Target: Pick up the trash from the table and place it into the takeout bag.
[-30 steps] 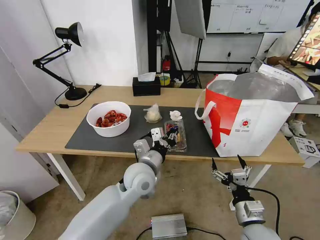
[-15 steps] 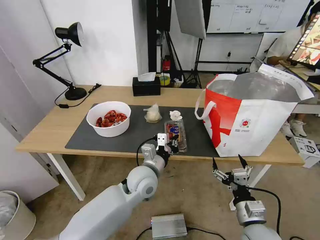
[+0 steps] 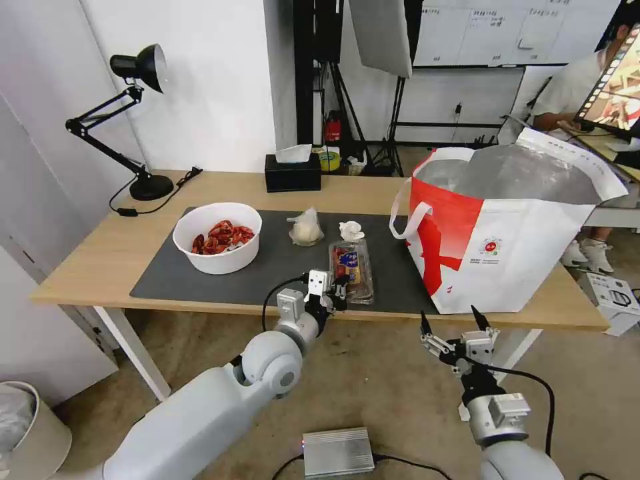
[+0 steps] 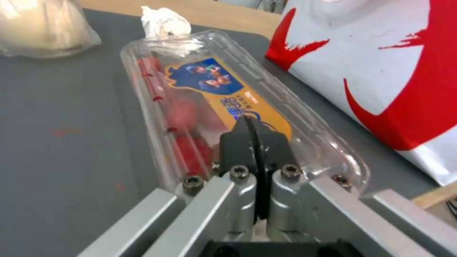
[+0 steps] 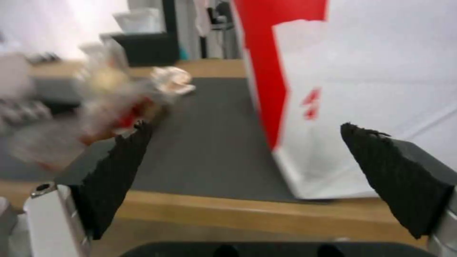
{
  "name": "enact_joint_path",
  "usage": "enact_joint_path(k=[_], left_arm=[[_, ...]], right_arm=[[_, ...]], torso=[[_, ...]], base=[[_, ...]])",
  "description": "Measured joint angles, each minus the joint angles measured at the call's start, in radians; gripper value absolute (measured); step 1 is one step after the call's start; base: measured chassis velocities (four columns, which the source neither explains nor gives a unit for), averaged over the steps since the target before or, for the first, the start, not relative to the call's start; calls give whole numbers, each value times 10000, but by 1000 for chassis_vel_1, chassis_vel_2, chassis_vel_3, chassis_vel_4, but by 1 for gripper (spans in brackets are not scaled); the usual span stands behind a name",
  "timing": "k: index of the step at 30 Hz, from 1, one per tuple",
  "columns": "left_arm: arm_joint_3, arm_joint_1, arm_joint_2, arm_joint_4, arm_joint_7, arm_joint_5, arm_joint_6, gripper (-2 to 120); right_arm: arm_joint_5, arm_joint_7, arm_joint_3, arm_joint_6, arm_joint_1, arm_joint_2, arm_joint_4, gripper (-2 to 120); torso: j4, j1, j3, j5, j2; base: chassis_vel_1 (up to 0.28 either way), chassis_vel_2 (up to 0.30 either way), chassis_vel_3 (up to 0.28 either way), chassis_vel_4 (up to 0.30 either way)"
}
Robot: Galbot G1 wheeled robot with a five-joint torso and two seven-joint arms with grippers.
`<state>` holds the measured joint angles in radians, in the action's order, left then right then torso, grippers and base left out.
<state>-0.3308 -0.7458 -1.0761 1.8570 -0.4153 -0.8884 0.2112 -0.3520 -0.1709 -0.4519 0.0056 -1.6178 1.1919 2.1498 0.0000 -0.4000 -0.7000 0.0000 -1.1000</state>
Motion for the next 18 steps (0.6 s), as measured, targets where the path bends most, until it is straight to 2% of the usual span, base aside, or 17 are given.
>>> enact_joint_path(k=[1, 4, 9, 11, 12, 13, 15, 18], left_arm=[[0, 0, 0, 0, 0, 0, 0, 0], [-99, -14, -24, 21, -3, -13, 0, 0], [-202, 54, -55, 12, -17, -50, -14, 0], [-444, 286, -130, -104, -20, -145, -36, 0], [-444, 286, -130, -104, -20, -145, -36, 0], [-840, 635, -294, -328, -5, -250, -49, 0], [-1085, 836, -438, -471, -14, -306, -75, 0], [-1123, 885, -381, -507, -29, -397, -103, 0]], right_arm=[[0, 0, 0, 0, 0, 0, 0, 100], [-2139, 82, 181, -249, 277, -234, 375, 100], [-3470, -14, 250, -435, 494, -333, 622, 100], [-4473, -145, 230, -520, 565, -352, 870, 100], [-4473, -145, 230, -520, 565, -352, 870, 100], [-5385, -340, 86, -614, 554, -335, 1109, 100], [-6391, -693, 98, -995, 950, -403, 1197, 100], [-6925, -883, 132, -1226, 1427, -541, 1116, 100]], torso=[[0, 0, 0, 0, 0], [0, 0, 0, 0, 0], [2, 0, 0, 1, 0], [4, 0, 1, 1, 0], [4, 0, 1, 1, 0], [-3, 0, 2, 0, 0], [-6, 0, 2, 3, 0], [0, 0, 1, -1, 0]], base=[[0, 0, 0, 0], [0, 0, 0, 0], [0, 0, 0, 0], [0, 0, 0, 0], [0, 0, 0, 0], [0, 0, 0, 0], [0, 0, 0, 0], [0, 0, 0, 0]])
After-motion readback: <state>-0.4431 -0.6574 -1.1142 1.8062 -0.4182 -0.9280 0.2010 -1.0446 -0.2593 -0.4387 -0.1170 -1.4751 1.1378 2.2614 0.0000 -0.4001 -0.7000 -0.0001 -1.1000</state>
